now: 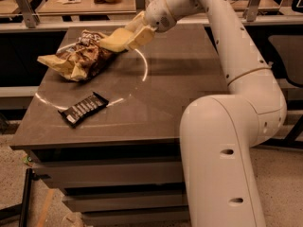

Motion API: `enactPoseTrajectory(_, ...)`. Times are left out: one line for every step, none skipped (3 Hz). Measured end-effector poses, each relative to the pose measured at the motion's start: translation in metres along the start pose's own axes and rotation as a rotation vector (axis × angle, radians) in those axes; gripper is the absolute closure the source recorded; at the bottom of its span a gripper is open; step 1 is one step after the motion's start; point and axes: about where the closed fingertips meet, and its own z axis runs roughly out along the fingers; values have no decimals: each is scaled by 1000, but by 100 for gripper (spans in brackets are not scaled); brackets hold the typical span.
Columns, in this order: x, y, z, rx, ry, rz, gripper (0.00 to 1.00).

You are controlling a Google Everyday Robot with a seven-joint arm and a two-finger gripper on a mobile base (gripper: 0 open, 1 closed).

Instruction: Move sponge near brown chip bag

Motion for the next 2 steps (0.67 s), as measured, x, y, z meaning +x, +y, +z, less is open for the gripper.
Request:
enactPoseTrajectory(-7, 1, -6, 34, 81, -124, 100)
enactPoseTrajectory(-4, 2, 8, 68, 181, -261, 100)
